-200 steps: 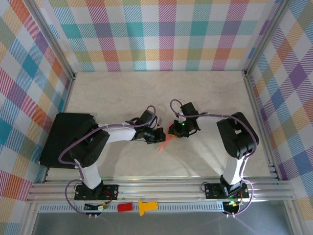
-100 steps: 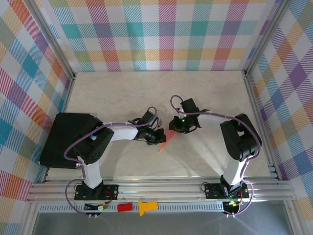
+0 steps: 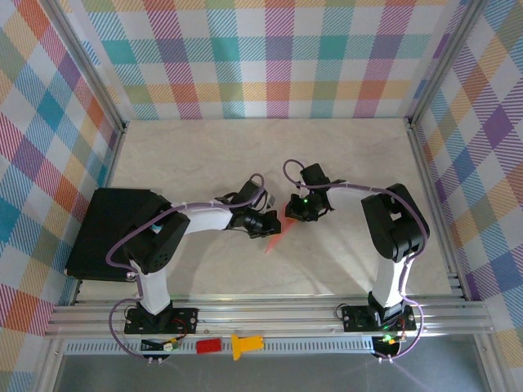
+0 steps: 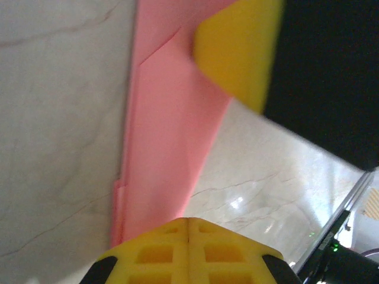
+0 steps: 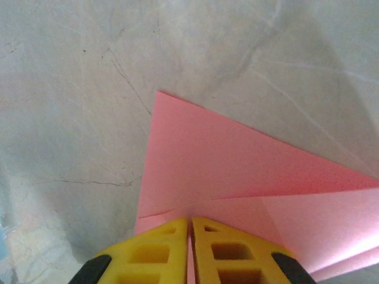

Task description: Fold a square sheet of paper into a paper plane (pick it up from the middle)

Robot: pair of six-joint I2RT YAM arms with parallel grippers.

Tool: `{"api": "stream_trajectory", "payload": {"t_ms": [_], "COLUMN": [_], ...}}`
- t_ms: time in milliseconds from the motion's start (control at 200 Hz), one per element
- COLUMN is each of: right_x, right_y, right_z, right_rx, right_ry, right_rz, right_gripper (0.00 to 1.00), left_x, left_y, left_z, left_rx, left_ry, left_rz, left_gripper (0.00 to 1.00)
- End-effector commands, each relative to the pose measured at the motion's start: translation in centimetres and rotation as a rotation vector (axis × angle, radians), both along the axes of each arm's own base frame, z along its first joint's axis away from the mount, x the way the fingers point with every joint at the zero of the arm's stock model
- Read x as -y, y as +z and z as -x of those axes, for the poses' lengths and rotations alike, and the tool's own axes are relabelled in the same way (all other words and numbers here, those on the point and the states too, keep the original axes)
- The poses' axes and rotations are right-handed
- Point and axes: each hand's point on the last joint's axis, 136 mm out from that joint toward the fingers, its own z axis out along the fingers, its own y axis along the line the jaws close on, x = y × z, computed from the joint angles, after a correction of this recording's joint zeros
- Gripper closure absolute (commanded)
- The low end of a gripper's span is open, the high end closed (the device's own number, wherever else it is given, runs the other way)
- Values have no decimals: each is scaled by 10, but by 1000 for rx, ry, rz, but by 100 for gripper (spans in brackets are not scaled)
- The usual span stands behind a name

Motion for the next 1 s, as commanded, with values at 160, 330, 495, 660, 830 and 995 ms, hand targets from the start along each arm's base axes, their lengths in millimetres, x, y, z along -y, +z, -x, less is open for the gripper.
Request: {"api": "stream_trajectory", "payload": {"t_ms": [160, 330, 495, 660, 830, 995], "right_x": [8, 0, -7, -5, -9, -5], "right_y": [-15, 5, 39, 34, 17, 4], "right_z": [7, 1, -3, 3, 13, 14], "right_rx": [-35, 40, 165, 174, 125, 104], "right_ry": [-3, 26, 71, 80, 88, 77], "right_rz": [39, -23, -89, -71, -61, -26], "right_gripper": [90, 89, 89, 88, 89, 89], "left_x": [-2, -10, -22, -25, -24, -26], "left_y": [-22, -36, -47, -49, -48, -51], "left_z": [-17, -10, -2, 0, 1, 3], "left_rx": [-26, -63, -95, -104, -105, -114], "left_ry": [50, 63, 72, 72, 65, 63], "left_rz": [-87, -133, -188, -202, -205, -215], "left_gripper": [100, 100, 100, 100, 100, 100]}}
